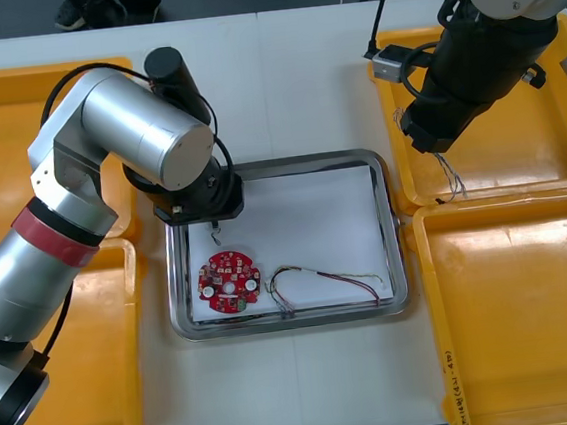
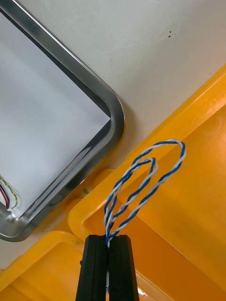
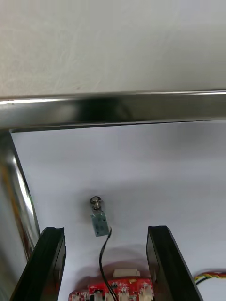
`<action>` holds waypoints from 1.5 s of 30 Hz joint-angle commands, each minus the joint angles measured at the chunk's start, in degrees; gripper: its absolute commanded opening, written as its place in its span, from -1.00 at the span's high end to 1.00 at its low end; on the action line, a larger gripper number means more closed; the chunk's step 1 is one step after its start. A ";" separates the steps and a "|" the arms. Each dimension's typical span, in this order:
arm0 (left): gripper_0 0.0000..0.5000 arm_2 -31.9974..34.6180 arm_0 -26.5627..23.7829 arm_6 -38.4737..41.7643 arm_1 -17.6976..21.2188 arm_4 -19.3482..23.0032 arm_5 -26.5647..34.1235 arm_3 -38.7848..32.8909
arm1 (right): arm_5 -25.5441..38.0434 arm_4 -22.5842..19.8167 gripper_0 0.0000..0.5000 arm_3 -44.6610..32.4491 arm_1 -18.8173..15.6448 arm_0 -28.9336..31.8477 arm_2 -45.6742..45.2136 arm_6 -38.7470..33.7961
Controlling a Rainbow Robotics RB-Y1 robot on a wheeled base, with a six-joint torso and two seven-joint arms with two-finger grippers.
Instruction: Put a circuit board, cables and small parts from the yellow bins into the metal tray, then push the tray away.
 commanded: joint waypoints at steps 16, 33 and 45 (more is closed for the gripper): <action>-1.00 14.10 -2.74 -4.81 7.73 1.40 13.76 -18.73 | -0.30 -1.20 1.00 -3.47 3.08 -4.94 8.11 -1.42; -1.00 21.13 -2.91 -6.13 15.02 5.44 13.76 -20.05 | -5.57 5.65 1.00 -3.47 10.73 -6.25 15.05 11.41; -1.00 22.10 -6.52 -8.94 23.37 13.35 13.76 -10.74 | -12.17 8.29 1.00 -3.47 12.66 -6.25 22.87 15.10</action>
